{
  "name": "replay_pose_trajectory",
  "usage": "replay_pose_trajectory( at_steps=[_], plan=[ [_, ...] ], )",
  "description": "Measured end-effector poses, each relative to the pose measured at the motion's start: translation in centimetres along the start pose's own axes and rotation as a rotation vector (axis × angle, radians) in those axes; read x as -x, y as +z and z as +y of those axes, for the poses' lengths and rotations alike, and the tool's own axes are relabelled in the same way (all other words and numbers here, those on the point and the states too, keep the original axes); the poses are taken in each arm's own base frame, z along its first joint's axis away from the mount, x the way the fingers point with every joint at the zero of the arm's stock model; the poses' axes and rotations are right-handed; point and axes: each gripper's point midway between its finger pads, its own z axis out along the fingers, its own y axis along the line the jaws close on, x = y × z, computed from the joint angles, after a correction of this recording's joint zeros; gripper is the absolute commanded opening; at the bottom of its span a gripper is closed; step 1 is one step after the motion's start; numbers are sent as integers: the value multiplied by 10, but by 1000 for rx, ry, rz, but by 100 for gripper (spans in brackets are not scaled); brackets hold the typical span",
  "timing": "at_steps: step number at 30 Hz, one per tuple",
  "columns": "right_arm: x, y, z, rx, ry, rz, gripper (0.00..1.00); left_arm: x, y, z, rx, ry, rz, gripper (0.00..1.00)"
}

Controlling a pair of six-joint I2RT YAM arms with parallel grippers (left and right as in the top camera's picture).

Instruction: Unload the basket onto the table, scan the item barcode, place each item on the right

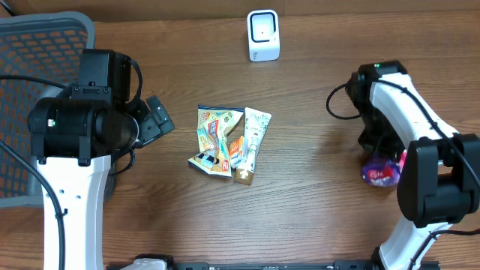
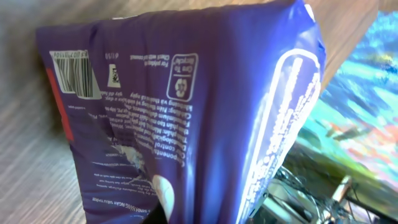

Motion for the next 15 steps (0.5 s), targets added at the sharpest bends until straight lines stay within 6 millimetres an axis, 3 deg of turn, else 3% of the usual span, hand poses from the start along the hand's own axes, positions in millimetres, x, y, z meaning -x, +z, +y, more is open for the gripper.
replay_pose_trajectory(
  at_steps=[8, 13, 15],
  plan=[
    [4, -2, 20, 48, 38, -53, 15, 0, 0, 0, 0, 0, 0, 100],
    [1, -14, 40, 78, -6, -129, 25, 0, 0, 0, 0, 0, 0, 100],
    [-2, -20, 51, 104, -32, -157, 37, 0, 0, 0, 0, 0, 0, 100]
  ],
)
